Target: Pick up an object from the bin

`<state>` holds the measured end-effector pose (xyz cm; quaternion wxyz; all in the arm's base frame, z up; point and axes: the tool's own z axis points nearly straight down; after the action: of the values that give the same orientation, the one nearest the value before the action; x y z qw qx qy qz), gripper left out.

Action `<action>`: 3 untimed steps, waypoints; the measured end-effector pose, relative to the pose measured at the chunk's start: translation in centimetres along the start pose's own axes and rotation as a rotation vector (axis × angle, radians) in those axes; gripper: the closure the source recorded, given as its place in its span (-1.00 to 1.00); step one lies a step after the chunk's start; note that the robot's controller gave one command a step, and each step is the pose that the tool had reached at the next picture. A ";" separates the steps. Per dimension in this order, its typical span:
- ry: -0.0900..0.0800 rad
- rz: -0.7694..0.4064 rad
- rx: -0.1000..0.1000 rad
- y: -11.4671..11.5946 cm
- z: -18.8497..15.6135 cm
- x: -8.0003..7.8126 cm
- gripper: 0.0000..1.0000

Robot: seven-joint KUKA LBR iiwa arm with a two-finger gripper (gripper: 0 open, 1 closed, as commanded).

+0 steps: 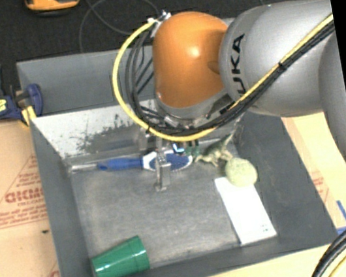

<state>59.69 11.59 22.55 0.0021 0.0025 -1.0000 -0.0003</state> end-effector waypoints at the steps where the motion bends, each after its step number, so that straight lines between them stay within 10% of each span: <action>1: -0.008 0.003 -0.001 -0.1 -0.5 -0.1 -1.00; 2: -0.011 0.151 -0.001 -2.0 6.0 -2.3 -1.00; 3: -0.009 -0.020 0.001 -5.3 6.8 -4.6 -1.00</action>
Offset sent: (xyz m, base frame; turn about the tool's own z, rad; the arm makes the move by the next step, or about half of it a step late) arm 0.0500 -0.0467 -0.1555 0.3591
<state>64.28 6.32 15.77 -0.0021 0.0128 -0.9999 0.0001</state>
